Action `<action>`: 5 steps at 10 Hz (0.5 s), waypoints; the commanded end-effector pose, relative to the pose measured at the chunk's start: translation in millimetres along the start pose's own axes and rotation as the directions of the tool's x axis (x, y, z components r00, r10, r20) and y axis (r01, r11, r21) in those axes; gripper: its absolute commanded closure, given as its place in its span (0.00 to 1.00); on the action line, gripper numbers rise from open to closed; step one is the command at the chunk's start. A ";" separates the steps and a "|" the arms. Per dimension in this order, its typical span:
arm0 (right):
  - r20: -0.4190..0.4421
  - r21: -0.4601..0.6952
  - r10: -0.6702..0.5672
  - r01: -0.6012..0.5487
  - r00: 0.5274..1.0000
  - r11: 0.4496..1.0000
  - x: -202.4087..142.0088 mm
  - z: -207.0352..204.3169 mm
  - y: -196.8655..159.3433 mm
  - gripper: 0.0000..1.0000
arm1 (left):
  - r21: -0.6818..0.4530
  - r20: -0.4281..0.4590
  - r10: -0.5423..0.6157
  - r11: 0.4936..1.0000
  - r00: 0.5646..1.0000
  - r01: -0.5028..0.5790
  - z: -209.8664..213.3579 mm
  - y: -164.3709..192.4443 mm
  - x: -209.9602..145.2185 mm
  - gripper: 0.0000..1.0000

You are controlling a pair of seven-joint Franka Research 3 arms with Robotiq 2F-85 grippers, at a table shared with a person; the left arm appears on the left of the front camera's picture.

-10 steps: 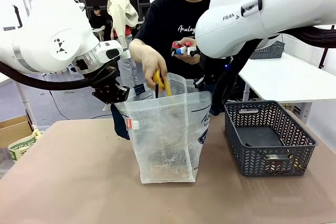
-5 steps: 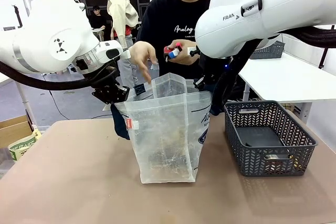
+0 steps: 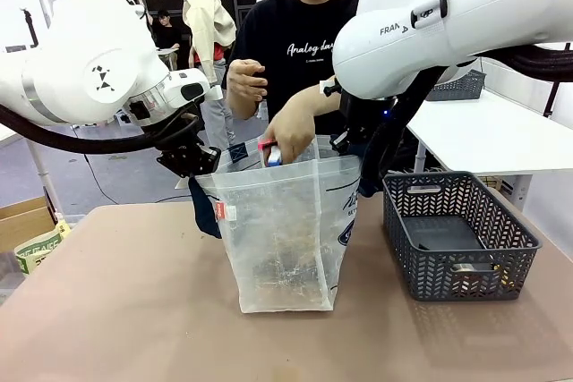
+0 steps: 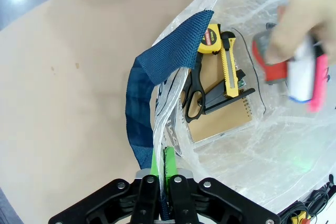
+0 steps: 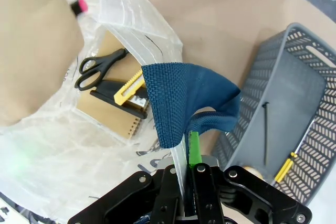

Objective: Transfer purchased items from the store into the shopping bag.
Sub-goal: Move the Reusable shopping bag to the right side of the table.

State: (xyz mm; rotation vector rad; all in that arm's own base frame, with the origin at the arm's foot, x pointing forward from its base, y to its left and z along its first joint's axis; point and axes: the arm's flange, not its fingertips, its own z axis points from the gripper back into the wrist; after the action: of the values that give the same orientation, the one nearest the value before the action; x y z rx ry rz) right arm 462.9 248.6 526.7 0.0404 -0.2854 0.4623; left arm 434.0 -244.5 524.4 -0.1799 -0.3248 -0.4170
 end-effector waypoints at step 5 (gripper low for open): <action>0.002 0.000 -0.001 0.001 1.000 1.000 0.1 0.5 -0.4 1.00 | 0.000 0.002 0.005 1.000 1.000 -0.005 0.8 1.8 0.0 1.00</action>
State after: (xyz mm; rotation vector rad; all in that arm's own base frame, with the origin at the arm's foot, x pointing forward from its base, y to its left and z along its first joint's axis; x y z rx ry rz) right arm 462.9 248.6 526.6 0.0404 -0.2853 0.4623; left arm 434.0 -244.4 524.4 -0.1799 -0.3248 -0.4170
